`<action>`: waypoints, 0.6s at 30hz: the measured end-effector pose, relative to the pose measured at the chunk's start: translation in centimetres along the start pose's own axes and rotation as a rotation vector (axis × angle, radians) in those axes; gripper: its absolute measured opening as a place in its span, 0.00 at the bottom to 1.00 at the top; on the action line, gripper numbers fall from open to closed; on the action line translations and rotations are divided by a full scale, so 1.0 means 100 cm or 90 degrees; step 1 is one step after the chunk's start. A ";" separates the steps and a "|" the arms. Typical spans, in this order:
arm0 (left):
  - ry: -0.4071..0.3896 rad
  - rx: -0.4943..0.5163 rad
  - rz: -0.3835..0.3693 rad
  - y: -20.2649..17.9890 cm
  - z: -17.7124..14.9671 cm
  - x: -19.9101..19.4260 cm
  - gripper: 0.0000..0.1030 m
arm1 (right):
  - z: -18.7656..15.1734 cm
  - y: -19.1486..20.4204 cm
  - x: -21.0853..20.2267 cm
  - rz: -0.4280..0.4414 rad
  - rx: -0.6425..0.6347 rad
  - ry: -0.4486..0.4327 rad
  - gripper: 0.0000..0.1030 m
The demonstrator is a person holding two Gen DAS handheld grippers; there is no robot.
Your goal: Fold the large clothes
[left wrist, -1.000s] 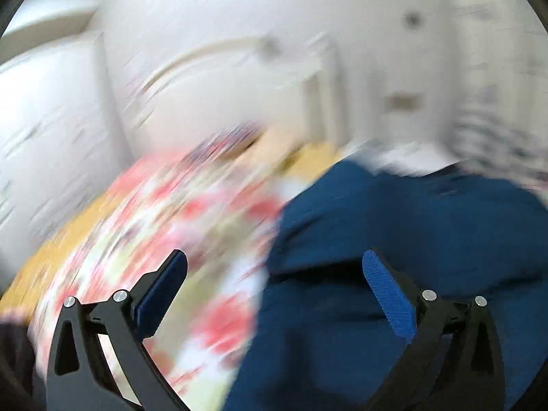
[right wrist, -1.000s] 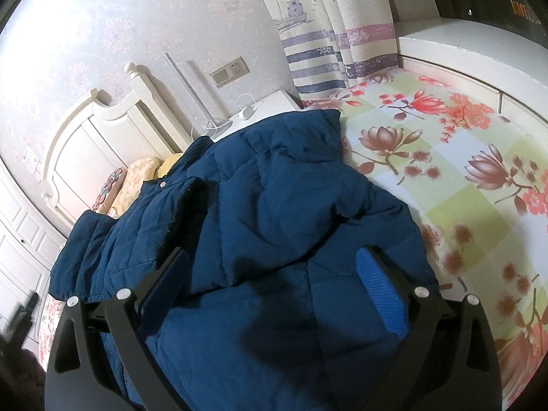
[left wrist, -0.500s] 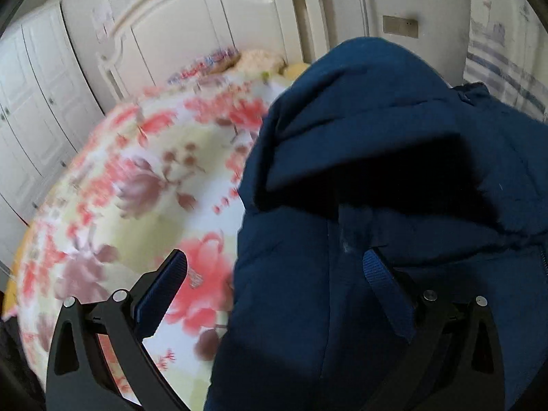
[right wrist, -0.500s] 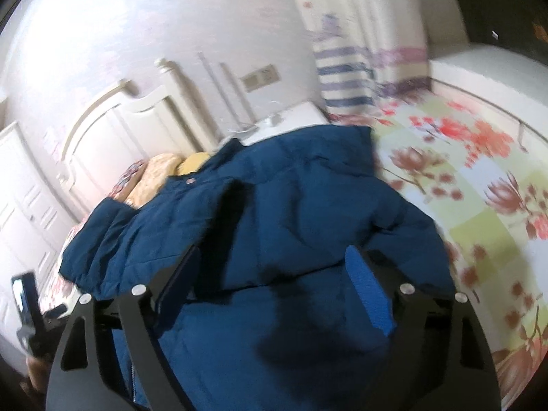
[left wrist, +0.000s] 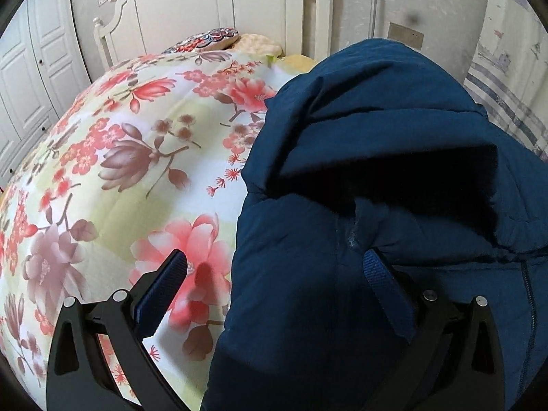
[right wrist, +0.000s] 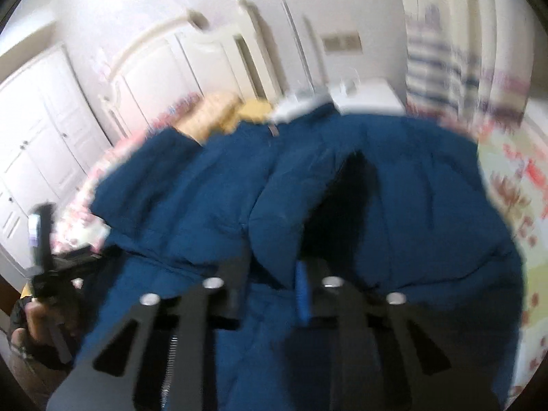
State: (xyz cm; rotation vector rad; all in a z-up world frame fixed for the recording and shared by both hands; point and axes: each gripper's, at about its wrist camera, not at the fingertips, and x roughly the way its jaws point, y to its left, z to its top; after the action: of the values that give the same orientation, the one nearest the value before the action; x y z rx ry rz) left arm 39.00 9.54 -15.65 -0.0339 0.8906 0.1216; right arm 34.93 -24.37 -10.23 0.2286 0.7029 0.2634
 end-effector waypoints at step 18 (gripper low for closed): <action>0.013 -0.028 0.010 0.008 -0.001 0.003 0.96 | -0.005 -0.040 -0.061 -0.170 0.019 -0.083 0.55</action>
State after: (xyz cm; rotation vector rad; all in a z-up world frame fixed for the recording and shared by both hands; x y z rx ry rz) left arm 38.99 10.33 -15.91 -0.0698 0.9088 0.1557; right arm 30.77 -29.99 -8.04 0.1766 0.6008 -0.0172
